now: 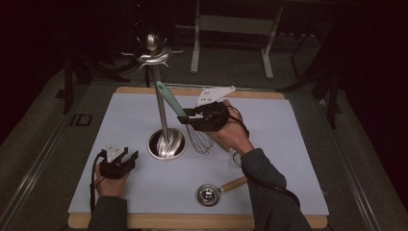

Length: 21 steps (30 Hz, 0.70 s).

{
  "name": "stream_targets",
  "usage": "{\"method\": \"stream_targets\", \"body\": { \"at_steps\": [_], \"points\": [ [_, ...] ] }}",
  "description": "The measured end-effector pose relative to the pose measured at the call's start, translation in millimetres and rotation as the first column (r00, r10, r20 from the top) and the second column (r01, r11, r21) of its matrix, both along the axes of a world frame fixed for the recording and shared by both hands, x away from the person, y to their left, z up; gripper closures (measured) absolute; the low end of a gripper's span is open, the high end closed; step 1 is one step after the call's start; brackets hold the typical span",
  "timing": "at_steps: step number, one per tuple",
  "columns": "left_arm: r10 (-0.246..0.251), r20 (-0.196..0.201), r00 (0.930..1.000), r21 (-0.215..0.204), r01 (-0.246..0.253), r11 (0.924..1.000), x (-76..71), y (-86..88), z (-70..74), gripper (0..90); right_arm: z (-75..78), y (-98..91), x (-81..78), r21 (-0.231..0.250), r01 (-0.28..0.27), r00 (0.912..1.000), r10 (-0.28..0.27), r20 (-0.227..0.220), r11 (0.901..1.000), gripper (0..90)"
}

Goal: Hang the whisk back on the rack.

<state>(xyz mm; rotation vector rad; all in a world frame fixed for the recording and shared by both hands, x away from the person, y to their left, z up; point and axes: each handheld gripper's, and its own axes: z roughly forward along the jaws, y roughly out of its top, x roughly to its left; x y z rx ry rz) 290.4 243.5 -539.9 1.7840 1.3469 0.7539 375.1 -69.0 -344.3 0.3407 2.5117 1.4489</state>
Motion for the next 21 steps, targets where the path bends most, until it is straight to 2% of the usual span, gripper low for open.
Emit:
{"method": "stream_targets", "body": {
  "at_steps": [21],
  "points": [
    [-0.002,-0.001,1.0,0.001,0.002,1.0,0.1,0.0,0.0,56.2,20.7,20.2,-10.3,0.001,-0.018,0.9971,0.018,0.073,0.9998,69.4]
  ]
}}
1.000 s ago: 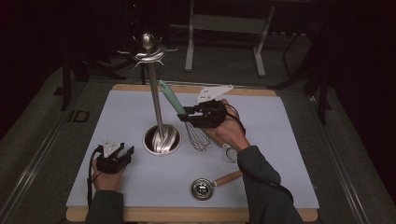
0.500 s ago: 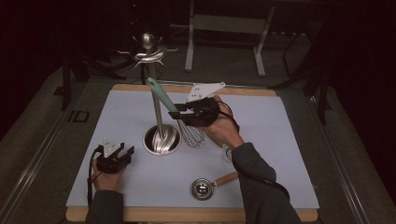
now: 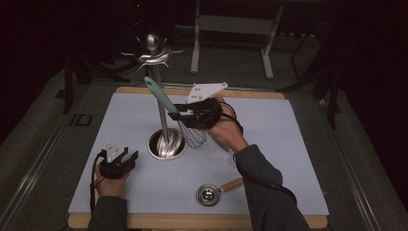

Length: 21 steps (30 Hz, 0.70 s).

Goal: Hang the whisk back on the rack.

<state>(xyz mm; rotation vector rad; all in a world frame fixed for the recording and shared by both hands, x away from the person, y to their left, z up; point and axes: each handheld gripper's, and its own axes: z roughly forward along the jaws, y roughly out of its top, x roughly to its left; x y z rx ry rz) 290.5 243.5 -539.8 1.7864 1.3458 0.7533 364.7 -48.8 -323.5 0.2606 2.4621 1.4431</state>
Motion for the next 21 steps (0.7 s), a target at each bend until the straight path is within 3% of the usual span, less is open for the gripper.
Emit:
{"method": "stream_targets", "body": {
  "at_steps": [21],
  "points": [
    [-0.001,-0.001,1.0,0.002,0.001,1.0,-0.1,-0.2,0.0,56.1,16.7,4.9,-12.0,0.032,-0.032,0.9984,0.031,0.047,0.999,69.4]
  ]
}}
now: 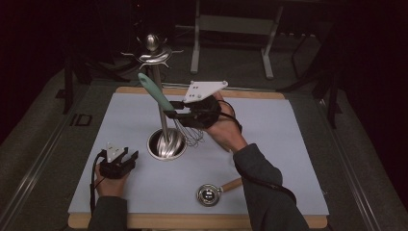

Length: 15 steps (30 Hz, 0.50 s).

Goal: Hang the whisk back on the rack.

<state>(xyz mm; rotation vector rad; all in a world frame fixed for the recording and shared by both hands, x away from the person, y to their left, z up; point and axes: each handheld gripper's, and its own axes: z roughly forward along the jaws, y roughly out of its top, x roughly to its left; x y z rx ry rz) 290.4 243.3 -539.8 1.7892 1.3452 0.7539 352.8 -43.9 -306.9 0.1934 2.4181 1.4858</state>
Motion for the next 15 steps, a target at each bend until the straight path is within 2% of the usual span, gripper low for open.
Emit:
{"method": "stream_targets", "body": {
  "at_steps": [8,15],
  "points": [
    [-0.001,0.0,1.0,0.001,0.001,1.0,0.1,-0.1,-0.1,56.1,7.4,4.5,-1.8,0.003,-0.012,0.9998,0.012,0.016,0.9999,69.4],
    [0.0,0.0,1.0,0.002,0.0,1.0,0.0,-0.2,0.0,56.1,11.5,8.0,-0.6,-0.004,-0.004,0.9999,0.004,0.009,1.0,69.4]
  ]
}}
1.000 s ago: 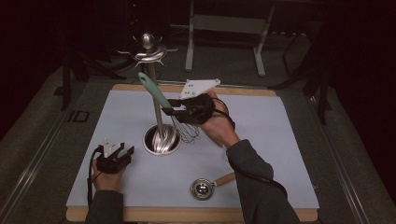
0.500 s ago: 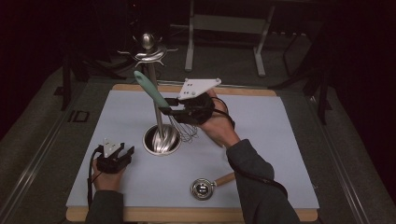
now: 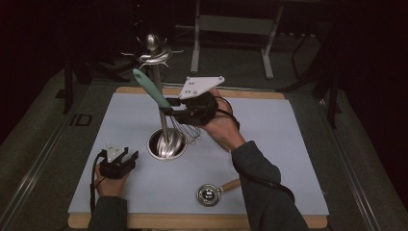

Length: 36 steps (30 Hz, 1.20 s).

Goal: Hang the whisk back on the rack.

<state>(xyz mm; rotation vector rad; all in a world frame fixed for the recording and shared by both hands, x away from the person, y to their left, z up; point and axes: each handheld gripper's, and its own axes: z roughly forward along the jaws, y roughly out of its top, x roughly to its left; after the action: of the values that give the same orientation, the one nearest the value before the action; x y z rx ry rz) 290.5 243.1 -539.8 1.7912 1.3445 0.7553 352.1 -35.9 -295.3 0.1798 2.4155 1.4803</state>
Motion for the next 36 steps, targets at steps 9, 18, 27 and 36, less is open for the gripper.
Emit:
{"method": "stream_targets", "body": {
  "at_steps": [9,18,27,36],
  "points": [
    [0.0,0.0,1.0,0.0,0.0,1.0,-0.1,0.0,0.1,56.1,1.9,5.9,2.8,0.001,0.013,0.9999,-0.013,-0.009,0.9999,69.4],
    [-0.002,-0.001,1.0,0.002,0.002,1.0,0.0,0.0,0.1,56.1,2.8,10.4,4.3,-0.004,0.023,0.9995,-0.023,-0.023,0.9997,69.3],
    [-0.001,0.0,1.0,0.001,0.001,1.0,0.0,-0.1,0.0,56.0,-1.4,10.2,10.2,-0.004,0.068,0.9975,-0.068,-0.022,0.9977,69.3],
    [0.0,0.001,1.0,0.0,0.0,1.0,-0.2,-0.3,0.0,56.0,-2.7,18.9,9.6,-0.026,0.117,0.993,-0.118,-0.007,0.9927,68.6]
  ]
}}
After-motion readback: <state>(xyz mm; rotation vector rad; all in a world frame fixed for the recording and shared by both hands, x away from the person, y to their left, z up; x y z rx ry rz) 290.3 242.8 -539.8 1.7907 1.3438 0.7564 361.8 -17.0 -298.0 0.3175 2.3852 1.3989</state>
